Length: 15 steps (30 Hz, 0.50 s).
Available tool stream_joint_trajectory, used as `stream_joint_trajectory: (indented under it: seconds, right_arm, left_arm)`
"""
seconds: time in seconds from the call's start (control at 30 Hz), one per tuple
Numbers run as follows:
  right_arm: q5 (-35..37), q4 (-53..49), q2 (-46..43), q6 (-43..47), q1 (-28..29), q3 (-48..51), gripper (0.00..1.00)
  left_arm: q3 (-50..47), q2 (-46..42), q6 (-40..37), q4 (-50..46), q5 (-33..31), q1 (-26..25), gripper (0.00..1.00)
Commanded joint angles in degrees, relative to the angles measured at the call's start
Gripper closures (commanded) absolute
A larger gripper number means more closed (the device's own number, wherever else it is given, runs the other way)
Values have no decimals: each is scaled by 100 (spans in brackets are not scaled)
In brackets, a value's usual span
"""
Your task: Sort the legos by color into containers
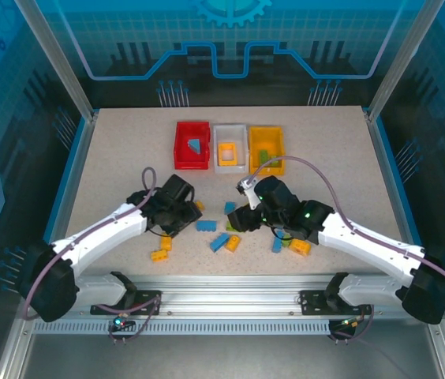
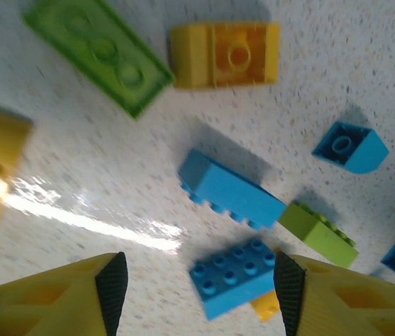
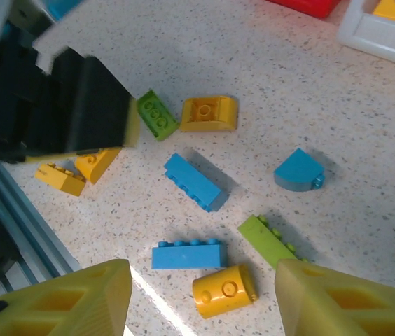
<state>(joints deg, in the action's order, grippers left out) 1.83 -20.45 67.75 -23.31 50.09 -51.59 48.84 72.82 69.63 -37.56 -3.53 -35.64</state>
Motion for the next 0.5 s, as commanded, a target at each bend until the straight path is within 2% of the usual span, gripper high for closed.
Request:
stream_joint_trajectory:
  seconds: [0.0, 0.1, 0.23, 0.37, 0.47]
  right_arm:
    - [-189, 356, 71, -78, 137, -41, 41]
    - [-200, 318, 110, -57, 179, -66, 41]
    - [-130, 243, 45, -52, 229, -46, 40]
    - [-57, 199, -49, -74, 247, 9, 40]
    - [-42, 160, -52, -85, 247, 18, 41]
  left_arm:
    - [-69, 278, 1908, 467, -272, -319, 38]
    - [52, 657, 2815, 512, -234, -325, 36]
    - [215, 1137, 3495, 752, -91, -347, 35]
    - [366, 1600, 3619, 1106, -49, -345, 37]
    - [358, 1791, 3824, 1283, -54, -341, 46]
